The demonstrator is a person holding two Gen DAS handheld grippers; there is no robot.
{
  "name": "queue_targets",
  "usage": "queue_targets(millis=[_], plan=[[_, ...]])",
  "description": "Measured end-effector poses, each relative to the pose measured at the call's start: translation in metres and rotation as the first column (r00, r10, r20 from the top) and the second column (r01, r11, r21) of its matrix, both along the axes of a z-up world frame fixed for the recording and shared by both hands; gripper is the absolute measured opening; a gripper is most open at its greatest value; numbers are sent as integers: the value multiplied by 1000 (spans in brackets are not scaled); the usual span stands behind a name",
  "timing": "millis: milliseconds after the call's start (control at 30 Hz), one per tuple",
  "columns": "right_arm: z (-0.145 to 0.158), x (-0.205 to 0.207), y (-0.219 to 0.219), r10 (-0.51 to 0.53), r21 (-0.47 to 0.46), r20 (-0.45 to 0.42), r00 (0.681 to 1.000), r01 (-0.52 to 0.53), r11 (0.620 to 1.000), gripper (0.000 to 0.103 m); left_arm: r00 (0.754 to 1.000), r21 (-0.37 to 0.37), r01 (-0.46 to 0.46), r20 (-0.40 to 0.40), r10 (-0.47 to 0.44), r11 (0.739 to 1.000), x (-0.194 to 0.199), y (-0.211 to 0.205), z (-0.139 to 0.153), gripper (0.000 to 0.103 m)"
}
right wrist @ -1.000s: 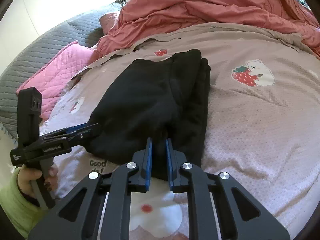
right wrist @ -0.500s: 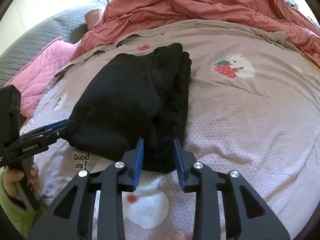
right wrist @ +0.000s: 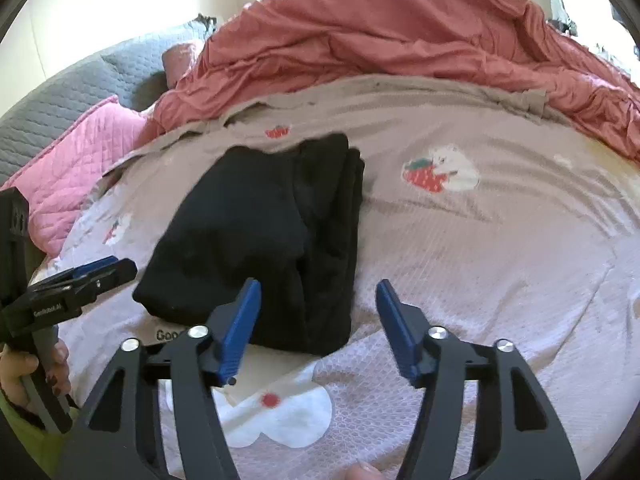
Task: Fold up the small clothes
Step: 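Lift both open tools away from the folded shirt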
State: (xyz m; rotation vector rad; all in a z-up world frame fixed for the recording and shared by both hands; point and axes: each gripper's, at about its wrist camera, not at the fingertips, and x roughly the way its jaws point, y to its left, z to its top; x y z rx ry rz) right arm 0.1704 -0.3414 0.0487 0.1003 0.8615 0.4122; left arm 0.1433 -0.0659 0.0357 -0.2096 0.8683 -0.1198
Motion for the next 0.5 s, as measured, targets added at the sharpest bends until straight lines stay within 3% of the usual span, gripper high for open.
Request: queue_targets(millis=[133, 500], plan=[[15, -8, -2, -38, -4, 55, 998, 39, 999, 95, 1000, 25, -11, 20, 11, 1000, -6, -1, 10, 93], [37, -31, -2, -56, -14, 124, 991, 58, 998, 95, 997, 71, -19, 81, 13, 997, -36, -6, 34, 93]])
